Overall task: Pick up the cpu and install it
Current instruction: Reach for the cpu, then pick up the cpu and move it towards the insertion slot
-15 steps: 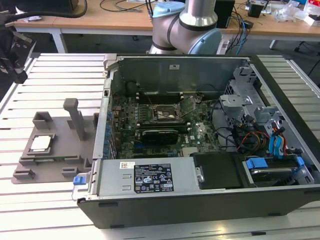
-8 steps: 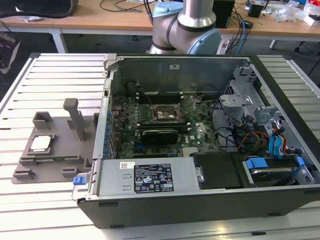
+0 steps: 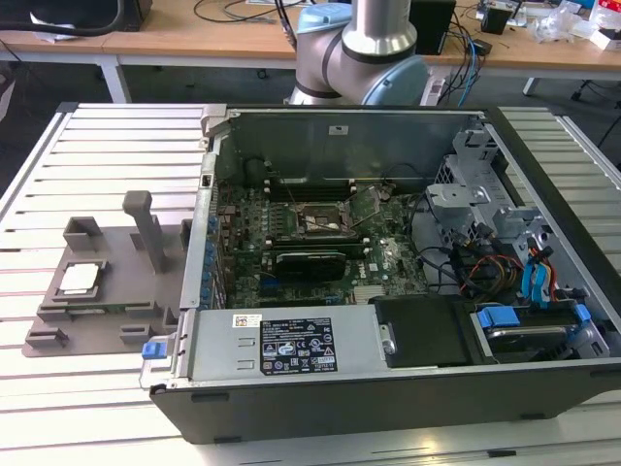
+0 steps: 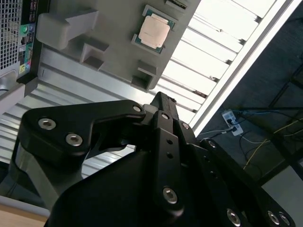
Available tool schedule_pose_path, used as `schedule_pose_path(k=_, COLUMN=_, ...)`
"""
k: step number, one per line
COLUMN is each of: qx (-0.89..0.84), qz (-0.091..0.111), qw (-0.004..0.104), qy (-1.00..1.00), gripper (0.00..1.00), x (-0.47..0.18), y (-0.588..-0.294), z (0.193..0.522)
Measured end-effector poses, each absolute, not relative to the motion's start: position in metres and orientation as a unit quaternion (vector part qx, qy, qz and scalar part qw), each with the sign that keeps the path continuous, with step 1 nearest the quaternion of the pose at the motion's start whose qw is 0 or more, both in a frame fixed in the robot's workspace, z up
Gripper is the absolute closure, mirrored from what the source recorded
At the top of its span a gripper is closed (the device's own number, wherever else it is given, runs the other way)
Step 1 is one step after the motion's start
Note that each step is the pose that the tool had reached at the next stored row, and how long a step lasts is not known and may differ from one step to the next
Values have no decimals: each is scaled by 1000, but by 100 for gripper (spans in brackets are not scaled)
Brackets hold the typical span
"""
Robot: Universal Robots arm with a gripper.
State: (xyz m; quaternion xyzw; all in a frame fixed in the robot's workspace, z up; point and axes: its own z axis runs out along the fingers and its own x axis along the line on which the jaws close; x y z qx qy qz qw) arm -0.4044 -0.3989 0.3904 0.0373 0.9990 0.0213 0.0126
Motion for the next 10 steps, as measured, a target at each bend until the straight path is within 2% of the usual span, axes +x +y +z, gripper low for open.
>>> schedule_pose_path(k=10, qx=37, qz=20, qw=13, qy=999, gripper=89, x=-405, y=-399, z=390)
